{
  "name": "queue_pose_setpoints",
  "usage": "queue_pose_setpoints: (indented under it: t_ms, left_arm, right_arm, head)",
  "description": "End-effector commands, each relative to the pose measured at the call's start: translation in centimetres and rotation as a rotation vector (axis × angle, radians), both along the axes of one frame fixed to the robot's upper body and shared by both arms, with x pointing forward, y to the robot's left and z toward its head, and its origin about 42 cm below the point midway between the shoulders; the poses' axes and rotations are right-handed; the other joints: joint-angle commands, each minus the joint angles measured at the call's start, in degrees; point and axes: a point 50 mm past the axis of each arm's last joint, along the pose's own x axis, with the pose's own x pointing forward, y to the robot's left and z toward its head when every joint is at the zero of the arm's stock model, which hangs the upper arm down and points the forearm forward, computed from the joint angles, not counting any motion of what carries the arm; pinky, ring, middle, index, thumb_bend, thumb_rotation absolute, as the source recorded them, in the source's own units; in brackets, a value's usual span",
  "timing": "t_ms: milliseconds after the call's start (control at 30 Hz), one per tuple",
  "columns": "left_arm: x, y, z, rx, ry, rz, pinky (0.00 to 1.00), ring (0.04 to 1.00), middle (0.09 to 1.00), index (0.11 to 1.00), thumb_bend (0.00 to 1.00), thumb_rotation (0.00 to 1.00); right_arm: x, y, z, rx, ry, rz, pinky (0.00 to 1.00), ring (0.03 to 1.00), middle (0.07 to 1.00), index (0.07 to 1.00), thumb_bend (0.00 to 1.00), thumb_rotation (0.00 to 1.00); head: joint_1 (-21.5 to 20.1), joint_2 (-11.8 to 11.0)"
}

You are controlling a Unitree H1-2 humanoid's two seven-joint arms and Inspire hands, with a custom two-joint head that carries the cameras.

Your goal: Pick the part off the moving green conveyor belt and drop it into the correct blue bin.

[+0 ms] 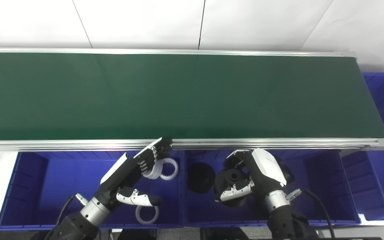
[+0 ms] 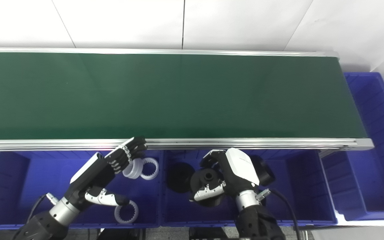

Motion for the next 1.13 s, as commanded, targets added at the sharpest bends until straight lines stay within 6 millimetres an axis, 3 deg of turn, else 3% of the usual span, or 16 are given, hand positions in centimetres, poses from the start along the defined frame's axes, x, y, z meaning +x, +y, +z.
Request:
queue_pose_setpoints:
  t_ms: [0,67,133,167,233,300,400,667,833,1100]
  left_arm:
    - [0.1,-0.2,0.8,-0.017,-0.031,0.007,0.91,0.937,0.960,0.936,0.86,0.38]
    - [0.0,-0.2,0.8,-0.022,-0.025,0.014,0.90,0.934,0.957,0.931,0.85,0.37]
    - [-0.1,-0.2,0.9,-0.023,-0.016,0.020,0.90,0.935,0.953,0.926,0.87,0.37]
    - [-0.1,-0.2,0.9,-0.023,-0.015,0.022,0.91,0.935,0.953,0.926,0.87,0.37]
    - [-0.2,-0.2,0.8,-0.028,-0.015,0.027,0.90,0.935,0.954,0.924,0.87,0.37]
    - [-0.2,-0.2,0.7,-0.036,-0.015,0.030,0.88,0.929,0.951,0.923,0.87,0.36]
    - [-0.3,-0.1,0.6,-0.039,-0.014,0.039,0.89,0.926,0.949,0.922,0.88,0.36]
    - [-0.5,0.0,0.3,-0.049,-0.024,0.059,0.89,0.926,0.943,0.923,0.87,0.35]
    - [-0.5,0.2,0.0,-0.045,-0.021,0.061,0.93,0.949,0.959,0.934,0.86,0.34]
    - [-0.1,0.6,-0.4,-0.018,-0.042,0.100,0.91,0.938,0.959,0.935,0.85,0.35]
  right_arm:
    - [0.6,0.4,0.5,0.016,-0.068,0.002,0.36,0.437,0.446,0.536,0.52,0.00]
    - [0.8,0.3,0.1,0.000,-0.052,-0.001,0.40,0.471,0.451,0.540,0.52,0.00]
    - [0.9,0.3,-0.2,-0.011,-0.032,-0.002,0.50,0.589,0.626,0.694,0.65,0.10]
    - [0.9,0.2,-0.2,-0.001,-0.022,-0.005,0.50,0.595,0.638,0.705,0.66,0.11]
    - [0.7,0.2,-0.2,0.041,-0.022,-0.002,0.64,0.773,0.812,0.829,0.75,0.21]
    - [0.5,0.2,-0.1,0.089,-0.045,0.001,0.78,0.895,0.913,0.909,0.81,0.31]
    - [-0.1,0.4,0.4,0.140,-0.101,0.006,0.94,0.991,0.992,0.986,0.86,0.42]
    - [-2.6,2.0,2.4,0.287,-0.301,0.027,0.87,0.944,0.974,0.988,0.89,0.50]
    - [-4.2,3.1,3.2,0.462,-0.354,0.064,0.77,0.887,0.938,0.963,0.85,0.52]
    - [-5.1,3.4,1.6,0.634,-0.342,0.029,0.78,0.879,0.920,0.938,0.87,0.52]
  head:
    - [0.0,0.4]
    - [-0.1,0.3]
    - [-0.2,0.3]
    - [-0.3,0.3]
    - [-0.3,0.2]
    - [-0.2,0.0]
    - [0.2,-0.1]
    - [0.9,-0.6]
    - [1.9,-1.2]
    - [2.9,-2.3]
